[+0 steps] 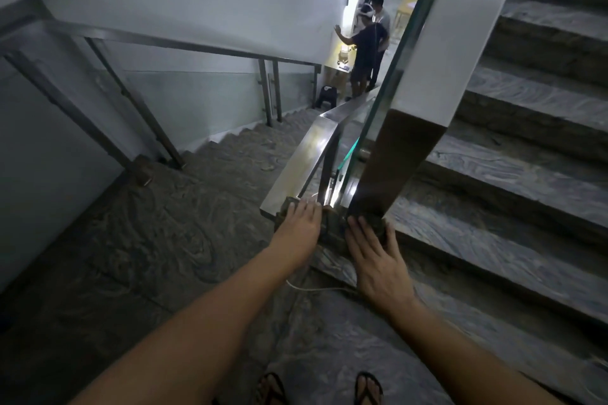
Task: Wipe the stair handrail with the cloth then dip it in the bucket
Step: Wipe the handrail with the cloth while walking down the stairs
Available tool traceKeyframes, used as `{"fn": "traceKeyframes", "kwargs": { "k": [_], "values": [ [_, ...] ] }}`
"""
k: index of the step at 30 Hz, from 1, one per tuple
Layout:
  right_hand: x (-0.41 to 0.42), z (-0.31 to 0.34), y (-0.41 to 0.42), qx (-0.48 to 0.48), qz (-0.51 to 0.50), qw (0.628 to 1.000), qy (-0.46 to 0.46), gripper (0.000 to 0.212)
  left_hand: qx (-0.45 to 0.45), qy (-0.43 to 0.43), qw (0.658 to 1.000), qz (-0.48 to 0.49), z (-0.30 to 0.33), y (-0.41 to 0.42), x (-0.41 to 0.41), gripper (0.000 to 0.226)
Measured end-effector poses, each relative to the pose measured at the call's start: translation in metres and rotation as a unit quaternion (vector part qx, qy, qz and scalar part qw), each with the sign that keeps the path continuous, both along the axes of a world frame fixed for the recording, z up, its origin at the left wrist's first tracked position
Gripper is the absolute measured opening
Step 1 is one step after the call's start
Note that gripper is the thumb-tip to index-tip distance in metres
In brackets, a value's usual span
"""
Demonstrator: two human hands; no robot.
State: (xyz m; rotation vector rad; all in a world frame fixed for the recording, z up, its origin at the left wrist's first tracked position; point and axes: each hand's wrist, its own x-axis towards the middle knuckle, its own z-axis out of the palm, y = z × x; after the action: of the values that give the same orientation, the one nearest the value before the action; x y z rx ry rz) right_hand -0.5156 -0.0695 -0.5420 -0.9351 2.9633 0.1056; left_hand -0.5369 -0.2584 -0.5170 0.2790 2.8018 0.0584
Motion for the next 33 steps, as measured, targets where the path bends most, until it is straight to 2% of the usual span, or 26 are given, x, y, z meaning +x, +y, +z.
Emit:
{"fn": "traceKeyframes", "kwargs": {
  "k": [4,9,17,21,24,27,30,32,33],
  "values": [
    [0.016,-0.013,-0.015,-0.047,-0.073,0.995,-0.054,0.061,0.043,-0.028,0.999,-0.001,-0.007,-0.018,0.009,0.076],
    [0.025,-0.014,-0.033,-0.065,-0.139,0.985,-0.077,0.061,0.081,-0.026,0.996,0.004,-0.011,-0.027,0.006,0.064],
    [0.028,-0.021,-0.046,-0.087,-0.185,0.977,-0.061,0.057,0.075,0.031,0.996,-0.048,-0.023,-0.043,-0.007,0.067],
    [0.027,-0.028,-0.055,-0.17,-0.233,0.957,-0.018,0.052,0.066,0.038,0.994,-0.08,-0.028,-0.052,-0.013,0.071],
    [0.025,-0.034,-0.068,-0.273,-0.291,0.915,0.058,0.038,0.063,0.043,0.985,-0.155,-0.029,-0.066,-0.02,0.079],
    [0.021,-0.043,-0.084,-0.313,-0.357,0.869,0.139,0.032,0.078,0.094,0.949,-0.29,-0.037,-0.086,-0.034,0.079],
    [0.013,-0.044,-0.102,-0.294,-0.434,0.826,0.208,0.035,0.1,0.137,0.884,-0.435,-0.048,-0.104,-0.057,0.078],
    [0.009,-0.04,-0.112,-0.266,-0.488,0.804,0.209,0.042,0.118,0.142,0.843,-0.505,-0.049,-0.112,-0.071,0.08],
    [0.008,-0.036,-0.117,-0.264,-0.524,0.789,0.181,0.048,0.119,0.136,0.833,-0.523,-0.05,-0.115,-0.076,0.082]
  ]
}}
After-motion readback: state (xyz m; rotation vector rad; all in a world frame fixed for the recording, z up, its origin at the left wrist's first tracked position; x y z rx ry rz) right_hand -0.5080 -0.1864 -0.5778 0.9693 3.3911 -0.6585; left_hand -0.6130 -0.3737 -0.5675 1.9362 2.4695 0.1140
